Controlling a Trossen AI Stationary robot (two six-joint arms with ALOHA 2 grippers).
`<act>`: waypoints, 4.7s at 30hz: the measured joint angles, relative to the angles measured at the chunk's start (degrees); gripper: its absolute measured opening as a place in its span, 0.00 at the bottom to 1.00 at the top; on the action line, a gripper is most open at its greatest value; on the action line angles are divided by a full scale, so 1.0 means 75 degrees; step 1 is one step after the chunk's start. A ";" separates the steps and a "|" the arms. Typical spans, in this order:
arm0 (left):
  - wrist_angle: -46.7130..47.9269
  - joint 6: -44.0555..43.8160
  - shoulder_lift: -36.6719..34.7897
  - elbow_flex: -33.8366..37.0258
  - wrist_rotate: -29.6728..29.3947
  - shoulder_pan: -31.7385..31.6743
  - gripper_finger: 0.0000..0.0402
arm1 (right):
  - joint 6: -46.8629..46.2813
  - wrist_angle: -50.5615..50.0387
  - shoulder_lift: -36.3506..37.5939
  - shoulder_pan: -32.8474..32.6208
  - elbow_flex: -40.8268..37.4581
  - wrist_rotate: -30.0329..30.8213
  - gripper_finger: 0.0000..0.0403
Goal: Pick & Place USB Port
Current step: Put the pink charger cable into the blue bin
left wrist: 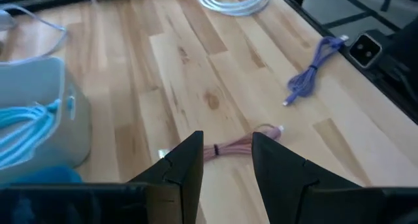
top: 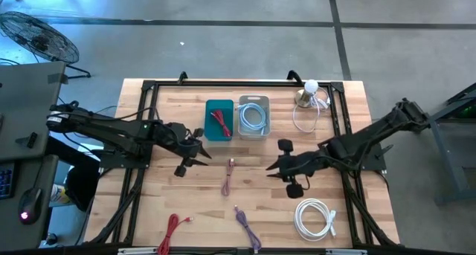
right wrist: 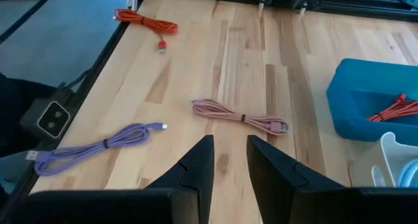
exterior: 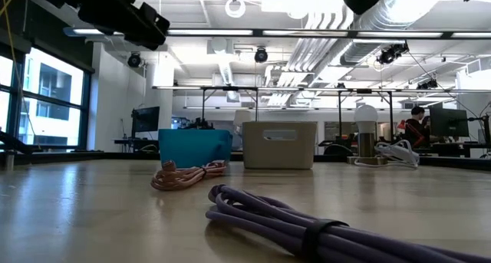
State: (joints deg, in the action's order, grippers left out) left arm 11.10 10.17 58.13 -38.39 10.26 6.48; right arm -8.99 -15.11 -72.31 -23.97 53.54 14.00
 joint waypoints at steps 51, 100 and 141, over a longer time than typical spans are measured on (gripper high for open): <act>0.0420 0.0978 -0.1514 0.0000 -0.1471 0.0006 0.56 | 0.0884 0.0426 -0.2194 0.0717 0.0635 -0.1041 0.21; 0.2033 0.1296 -0.5455 0.1075 -0.3446 -0.0012 0.56 | 0.3046 -0.1709 -0.5849 0.1897 0.4319 -0.2541 0.53; -0.1598 -0.0693 -0.2795 0.2894 -0.2814 -0.0010 0.56 | 0.2927 -0.2594 -0.5096 0.0930 0.4313 -0.0418 0.52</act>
State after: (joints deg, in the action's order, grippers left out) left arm -0.89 4.98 37.17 -16.69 -10.84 6.41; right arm 12.96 -34.56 -110.53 -16.99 85.88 10.86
